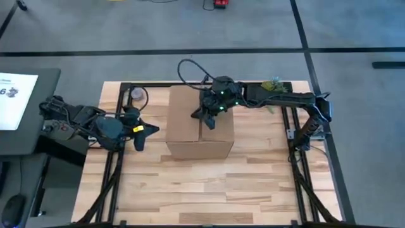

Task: Wrap mug
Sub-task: Close the box, then return to Home Position

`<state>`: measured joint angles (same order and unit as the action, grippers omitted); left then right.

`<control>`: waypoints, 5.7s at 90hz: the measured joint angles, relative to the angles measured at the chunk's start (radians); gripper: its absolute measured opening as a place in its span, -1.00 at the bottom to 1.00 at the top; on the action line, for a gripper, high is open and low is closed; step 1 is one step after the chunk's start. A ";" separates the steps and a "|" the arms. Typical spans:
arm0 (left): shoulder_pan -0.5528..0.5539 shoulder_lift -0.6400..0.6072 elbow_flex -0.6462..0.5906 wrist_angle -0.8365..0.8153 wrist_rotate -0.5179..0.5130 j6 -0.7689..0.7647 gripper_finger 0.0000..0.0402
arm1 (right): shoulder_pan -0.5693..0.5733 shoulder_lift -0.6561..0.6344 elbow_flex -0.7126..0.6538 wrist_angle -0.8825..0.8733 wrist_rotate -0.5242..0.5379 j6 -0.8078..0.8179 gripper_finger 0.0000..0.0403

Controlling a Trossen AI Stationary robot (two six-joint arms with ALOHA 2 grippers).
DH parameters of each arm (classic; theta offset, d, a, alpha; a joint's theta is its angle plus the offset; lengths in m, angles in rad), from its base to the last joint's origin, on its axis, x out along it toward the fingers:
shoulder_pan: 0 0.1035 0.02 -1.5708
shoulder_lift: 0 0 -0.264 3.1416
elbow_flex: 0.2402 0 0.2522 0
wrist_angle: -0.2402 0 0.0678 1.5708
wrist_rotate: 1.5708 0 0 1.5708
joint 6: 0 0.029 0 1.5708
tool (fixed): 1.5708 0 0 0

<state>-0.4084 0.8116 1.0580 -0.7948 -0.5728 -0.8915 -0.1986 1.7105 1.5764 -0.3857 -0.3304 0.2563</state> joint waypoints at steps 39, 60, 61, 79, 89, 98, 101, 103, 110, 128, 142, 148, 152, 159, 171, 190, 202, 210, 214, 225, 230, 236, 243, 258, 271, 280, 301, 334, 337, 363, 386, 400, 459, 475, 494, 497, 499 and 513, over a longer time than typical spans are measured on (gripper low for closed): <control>0.047 -0.002 0.000 0.182 0.026 0.172 -1.00 | -0.009 0.000 -0.047 0.003 0.038 -0.035 -1.00; 0.069 -0.026 0.000 0.195 0.053 0.172 -1.00 | -0.016 -0.004 -0.068 0.040 0.040 -0.030 -1.00; 0.070 -0.028 0.000 0.198 0.053 0.174 -1.00 | -0.016 -0.006 -0.069 0.040 0.040 -0.031 -1.00; 0.089 -0.063 0.000 0.252 0.055 0.229 -1.00 | -0.033 -0.009 -0.069 0.033 0.049 -0.044 -1.00; 0.105 -0.098 0.000 0.273 0.075 0.232 -1.00 | -0.033 -0.020 -0.073 0.069 0.056 -0.044 -1.00; 0.121 -0.127 0.000 0.279 0.101 0.235 -1.00 | -0.033 -0.054 -0.076 0.091 0.057 -0.037 -1.00; 0.124 -0.139 0.000 0.276 0.101 0.241 -1.00 | -0.033 -0.071 -0.076 0.092 0.060 -0.037 -1.00; 0.124 -0.146 0.000 0.275 0.101 0.244 -1.00 | -0.033 -0.083 -0.077 0.089 0.060 -0.036 -1.00; 0.124 -0.166 0.000 0.273 0.104 0.248 -1.00 | -0.035 -0.135 -0.077 0.090 0.064 -0.025 -1.00; 0.124 -0.185 0.000 0.272 0.128 0.277 -1.00 | -0.016 -0.295 -0.075 0.052 0.072 -0.007 -1.00; 0.124 -0.177 0.000 0.297 0.176 0.339 -1.00 | 0.021 -0.424 -0.074 -0.097 0.071 0.006 -1.00; 0.124 -0.177 0.000 0.312 0.203 0.368 -1.00 | 0.040 -0.479 -0.105 -0.140 0.072 0.007 -1.00; 0.124 -0.177 0.000 0.327 0.206 0.371 -1.00 | 0.053 -0.524 -0.153 -0.144 0.082 0.017 -1.00; 0.124 -0.177 0.000 0.346 0.206 0.375 -1.00 | 0.074 -0.609 -0.260 -0.132 0.121 0.058 -1.00; 0.125 -0.178 0.000 0.343 0.201 0.376 -1.00 | 0.098 -0.787 -0.504 -0.027 0.153 0.139 -1.00; 0.217 -0.156 -0.087 0.452 0.235 0.350 -1.00 | 0.086 -1.064 -0.866 0.155 0.153 0.243 -1.00; 0.307 -0.131 -0.165 0.553 0.316 0.312 -1.00 | 0.057 -1.221 -1.028 0.210 0.153 0.268 -1.00; 0.364 -0.112 -0.200 0.624 0.356 0.303 -1.00 | 0.035 -1.324 -1.112 0.232 0.153 0.270 -1.00; 0.390 -0.101 -0.212 0.653 0.378 0.303 -1.00 | 0.024 -1.379 -1.150 0.243 0.153 0.270 -1.00; 0.454 -0.075 -0.227 0.697 0.423 0.303 -1.00 | -0.003 -1.520 -1.242 0.264 0.153 0.280 -1.00; 0.476 -0.068 -0.227 0.703 0.430 0.303 -1.00 | -0.012 -1.585 -1.281 0.260 0.152 0.295 -1.00; 0.495 -0.063 -0.227 0.704 0.431 0.303 -1.00 | -0.021 -1.659 -1.321 0.259 0.153 0.305 -1.00; 0.512 -0.063 -0.227 0.703 0.430 0.303 -1.00 | -0.030 -1.709 -1.363 0.273 0.173 0.323 -1.00; 0.536 -0.063 -0.227 0.707 0.424 0.306 -1.00 | -0.034 -1.672 -1.433 0.353 0.252 0.318 -1.00; 0.542 -0.064 -0.227 0.712 0.418 0.311 -1.00 | -0.034 -1.662 -1.511 0.390 0.319 0.308 -1.00; 0.542 -0.063 -0.227 0.712 0.407 0.311 -1.00 | -0.034 -1.663 -1.546 0.386 0.329 0.372 -1.00; 0.542 -0.063 -0.227 0.721 0.377 0.312 -1.00 | -0.033 -1.655 -1.556 0.379 0.331 0.424 -1.00; 0.542 -0.064 -0.227 0.732 0.335 0.367 -1.00 | 0.089 -1.707 -1.559 0.378 0.333 0.425 -1.00; 0.542 -0.064 -0.227 0.732 0.335 0.368 -1.00 | 0.119 -1.710 -1.560 0.383 0.333 0.425 -1.00; 0.542 -0.063 -0.227 0.728 0.332 0.401 -1.00 | 0.304 -1.709 -1.569 0.410 0.327 0.425 -1.00; 0.542 -0.063 -0.227 0.726 0.333 0.403 -1.00 | 0.293 -1.708 -1.570 0.408 0.329 0.425 -1.00; 0.542 -0.063 -0.227 0.726 0.338 0.403 -1.00 | 0.293 -1.708 -1.570 0.408 0.329 0.424 -1.00; 0.542 -0.048 -0.227 0.703 0.388 0.482 -1.00 | 0.274 -1.708 -1.571 0.397 0.334 -0.052 -1.00; 0.542 -0.037 -0.227 0.592 0.372 0.485 -1.00 | 0.274 -1.708 -1.571 0.394 0.334 -0.053 -1.00; 0.542 -0.027 -0.228 0.392 0.365 0.482 -1.00 | 0.274 -1.708 -1.571 0.394 0.333 -0.055 -1.00; 0.542 -0.026 -0.235 0.398 0.350 0.507 -1.00 | 0.274 -1.708 -1.572 0.394 0.333 -0.055 -1.00; 0.541 -0.029 -0.246 0.419 0.335 0.523 -1.00 | 0.274 -1.708 -1.572 0.394 0.333 -0.055 -1.00; 0.482 -0.110 -0.412 0.782 0.313 0.760 -1.00 | 0.274 -1.708 -1.572 0.394 0.333 -0.055 -1.00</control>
<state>0.0732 0.7017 0.6456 -0.0127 -0.2601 -0.1315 0.0757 0.0029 0.0044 0.0085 0.0029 0.2016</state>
